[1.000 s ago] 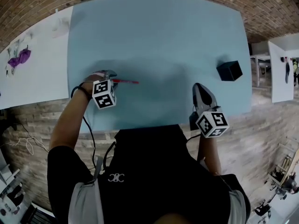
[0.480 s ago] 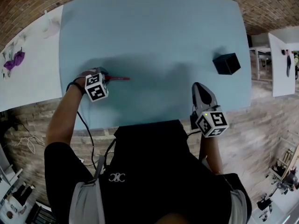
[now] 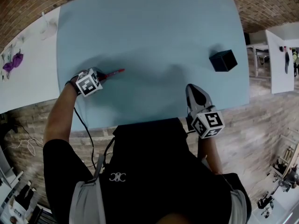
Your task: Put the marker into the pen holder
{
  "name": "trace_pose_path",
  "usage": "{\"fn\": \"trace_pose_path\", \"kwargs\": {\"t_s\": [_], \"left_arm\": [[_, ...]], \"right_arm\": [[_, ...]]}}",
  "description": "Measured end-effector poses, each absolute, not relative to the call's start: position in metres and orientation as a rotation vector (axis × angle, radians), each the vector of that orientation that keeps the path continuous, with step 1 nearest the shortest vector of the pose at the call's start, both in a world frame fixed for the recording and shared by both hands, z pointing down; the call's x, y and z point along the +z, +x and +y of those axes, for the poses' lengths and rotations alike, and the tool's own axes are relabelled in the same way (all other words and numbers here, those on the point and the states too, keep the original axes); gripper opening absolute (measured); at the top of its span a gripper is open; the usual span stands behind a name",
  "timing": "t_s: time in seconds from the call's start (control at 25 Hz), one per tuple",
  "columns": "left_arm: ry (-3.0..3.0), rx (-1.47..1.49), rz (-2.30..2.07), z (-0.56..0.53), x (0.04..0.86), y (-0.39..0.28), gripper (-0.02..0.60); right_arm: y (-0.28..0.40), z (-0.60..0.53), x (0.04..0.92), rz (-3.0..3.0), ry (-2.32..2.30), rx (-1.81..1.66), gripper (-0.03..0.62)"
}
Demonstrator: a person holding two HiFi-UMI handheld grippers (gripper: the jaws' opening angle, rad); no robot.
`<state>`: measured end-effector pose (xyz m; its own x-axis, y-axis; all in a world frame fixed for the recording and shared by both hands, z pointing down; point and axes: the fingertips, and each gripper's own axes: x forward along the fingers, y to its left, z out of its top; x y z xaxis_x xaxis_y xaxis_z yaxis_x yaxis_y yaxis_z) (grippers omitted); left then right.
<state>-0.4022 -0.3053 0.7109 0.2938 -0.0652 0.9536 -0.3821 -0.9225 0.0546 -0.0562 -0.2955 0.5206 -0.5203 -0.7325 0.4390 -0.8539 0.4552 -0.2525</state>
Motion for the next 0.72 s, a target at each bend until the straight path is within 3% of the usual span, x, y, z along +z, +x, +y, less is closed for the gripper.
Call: {"fn": "trace_pose_path", "kwargs": {"t_s": [0.24, 0.72], "left_arm": [[2.39, 1.625, -0.429, -0.307, 0.69, -0.387, 0.071], [2.876, 1.151, -0.912, -0.363, 0.54, -0.365, 0.071]], "right_arm": [[-0.048, -0.293, 0.511, -2.456, 1.399, 0.644, 0.003], [-0.093, -0.276, 0.502, -2.46, 1.382, 0.545, 0.003]]}}
